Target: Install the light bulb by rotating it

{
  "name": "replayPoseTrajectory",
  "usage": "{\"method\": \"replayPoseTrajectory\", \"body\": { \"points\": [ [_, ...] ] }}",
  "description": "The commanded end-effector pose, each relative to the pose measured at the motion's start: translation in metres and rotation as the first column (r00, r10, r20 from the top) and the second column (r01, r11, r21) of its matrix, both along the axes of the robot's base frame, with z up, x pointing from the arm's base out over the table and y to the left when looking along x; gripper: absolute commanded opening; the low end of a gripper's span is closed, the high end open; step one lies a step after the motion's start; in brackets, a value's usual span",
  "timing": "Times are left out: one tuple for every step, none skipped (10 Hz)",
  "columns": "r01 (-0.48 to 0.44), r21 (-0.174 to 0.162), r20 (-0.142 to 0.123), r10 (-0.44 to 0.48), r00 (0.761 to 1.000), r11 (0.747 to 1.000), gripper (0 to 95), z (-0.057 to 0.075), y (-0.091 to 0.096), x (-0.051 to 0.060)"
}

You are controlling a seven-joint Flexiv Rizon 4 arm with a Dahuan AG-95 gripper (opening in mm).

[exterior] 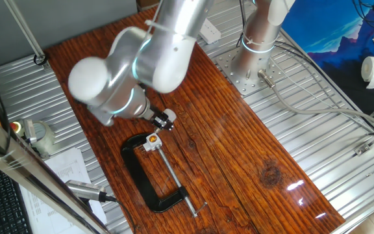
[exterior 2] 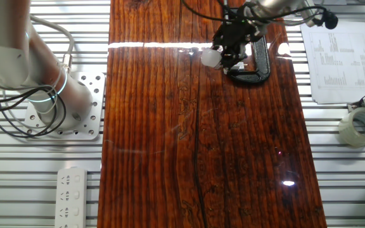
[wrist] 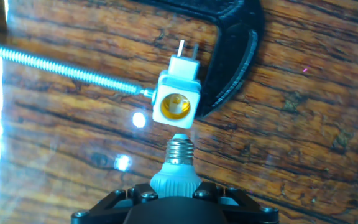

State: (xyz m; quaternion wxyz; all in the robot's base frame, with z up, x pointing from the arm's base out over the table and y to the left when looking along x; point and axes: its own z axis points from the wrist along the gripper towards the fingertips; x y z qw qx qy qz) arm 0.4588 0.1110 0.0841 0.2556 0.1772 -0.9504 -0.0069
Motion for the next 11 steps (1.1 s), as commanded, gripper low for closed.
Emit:
{"method": "replayPoseTrajectory", "body": {
  "points": [
    [-0.050,0.044,-0.033,0.052,0.998,0.998,0.0,0.003,0.000,0.001],
    [-0.048,0.045,-0.033,0.050,0.998,0.998,0.0,0.007,0.002,0.005],
    [-0.047,0.045,-0.038,0.049,0.998,0.998,0.0,0.014,0.004,0.012],
    [-0.041,0.043,-0.051,0.043,0.998,0.998,0.0,0.018,0.005,0.018],
    [-0.035,0.042,-0.059,0.038,0.998,0.999,0.0,0.020,0.004,0.022],
    [-0.032,0.043,-0.071,0.035,0.997,0.999,0.0,0.021,0.000,0.027],
    [-0.040,0.053,-0.086,0.045,0.995,0.998,0.0,0.022,-0.001,0.032],
    [-0.060,0.070,-0.117,0.068,0.991,0.996,0.0,0.021,-0.001,0.036],
    [-0.065,0.076,-0.156,0.077,0.985,0.995,0.0,0.017,0.000,0.038],
    [-0.065,0.079,-0.183,0.078,0.980,0.995,0.0,0.011,-0.002,0.039],
    [-0.067,0.083,-0.187,0.081,0.979,0.994,0.0,0.008,-0.002,0.040]
  ]
}}
